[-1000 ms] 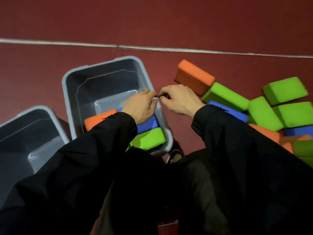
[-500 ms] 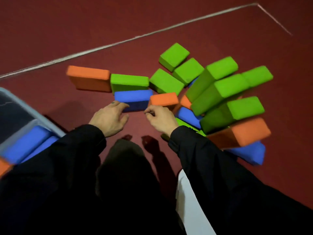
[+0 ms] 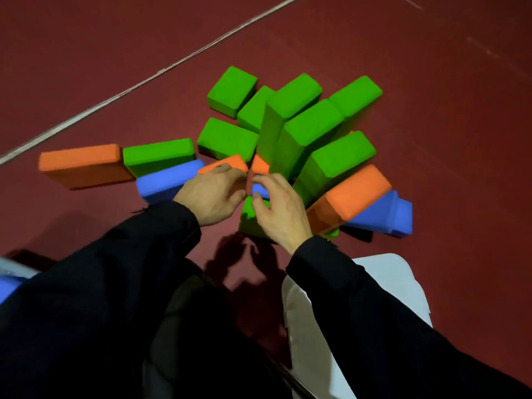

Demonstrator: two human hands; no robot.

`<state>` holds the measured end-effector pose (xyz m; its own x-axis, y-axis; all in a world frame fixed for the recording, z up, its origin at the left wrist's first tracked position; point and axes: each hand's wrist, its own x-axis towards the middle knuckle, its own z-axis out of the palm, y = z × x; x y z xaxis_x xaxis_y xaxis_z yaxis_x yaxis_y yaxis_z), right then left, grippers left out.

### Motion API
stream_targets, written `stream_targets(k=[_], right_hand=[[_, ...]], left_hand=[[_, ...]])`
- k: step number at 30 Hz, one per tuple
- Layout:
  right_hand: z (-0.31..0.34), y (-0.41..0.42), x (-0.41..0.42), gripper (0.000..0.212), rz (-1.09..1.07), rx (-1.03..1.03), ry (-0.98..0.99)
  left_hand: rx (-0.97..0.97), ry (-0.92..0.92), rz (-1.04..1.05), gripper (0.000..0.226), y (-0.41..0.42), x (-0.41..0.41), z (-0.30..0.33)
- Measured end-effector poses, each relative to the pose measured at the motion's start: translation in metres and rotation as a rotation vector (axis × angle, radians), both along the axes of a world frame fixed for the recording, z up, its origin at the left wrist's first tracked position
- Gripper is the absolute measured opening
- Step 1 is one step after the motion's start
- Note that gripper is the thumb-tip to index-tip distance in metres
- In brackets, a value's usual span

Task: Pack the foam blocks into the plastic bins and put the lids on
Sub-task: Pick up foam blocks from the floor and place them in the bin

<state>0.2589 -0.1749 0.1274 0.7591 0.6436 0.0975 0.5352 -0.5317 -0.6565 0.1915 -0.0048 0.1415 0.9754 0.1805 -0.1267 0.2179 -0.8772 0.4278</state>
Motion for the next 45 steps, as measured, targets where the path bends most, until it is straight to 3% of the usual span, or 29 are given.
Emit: stream_targets(k=[3,6,8,11,15,20,23,26,28,32,36,40,45], right_hand=[[0.035,-0.029,0.015,0.033,-0.037,0.124,-0.273],[0.048,-0.078,0.038,0.045,-0.334,0.052,-0.349],[0.041,-0.105,0.047,0.053,-0.463,-0.11,-0.24],[0.019,-0.128,0.051,0.056,-0.39,-0.34,-0.01],[0.015,-0.135,0.048,0.051,-0.424,-0.237,0.119],[0.014,-0.124,0.049,0.042,-0.598,-0.154,0.136],[0.013,-0.114,0.049,0.038,-0.708,-0.124,0.147],[0.008,-0.112,0.048,0.049,-0.801,-0.098,0.174],[0.006,-0.114,0.048,0.064,-0.854,-0.071,0.221],[0.017,-0.125,0.048,0.088,-0.91,-0.037,0.211],[0.038,-0.148,0.044,0.091,-0.904,-0.085,0.18],[0.066,-0.15,0.042,0.107,-0.808,-0.127,0.185],[0.108,-0.154,0.029,0.109,-0.715,-0.124,0.114]], left_hand=[[0.015,-0.14,-0.006,0.037,-0.031,0.033,0.019],[0.057,-0.21,-0.039,0.034,-0.063,0.065,0.031],[0.093,-0.203,-0.123,0.042,-0.084,0.084,0.036],[0.237,-0.04,-0.241,0.063,-0.113,0.104,0.034],[0.242,0.116,-0.291,0.085,-0.14,0.112,0.018],[0.439,0.001,-0.199,0.071,-0.155,0.111,0.01],[0.355,-0.036,-0.173,0.047,-0.161,0.114,0.006],[0.353,-0.022,-0.137,0.039,-0.17,0.115,0.005],[0.376,-0.014,-0.1,0.052,-0.173,0.116,0.005],[0.321,-0.039,-0.044,0.079,-0.176,0.115,0.009],[0.258,-0.175,-0.005,0.08,-0.174,0.107,0.034],[0.223,-0.216,0.034,0.077,-0.165,0.099,0.07],[0.208,-0.258,0.087,0.079,-0.152,0.077,0.11]])
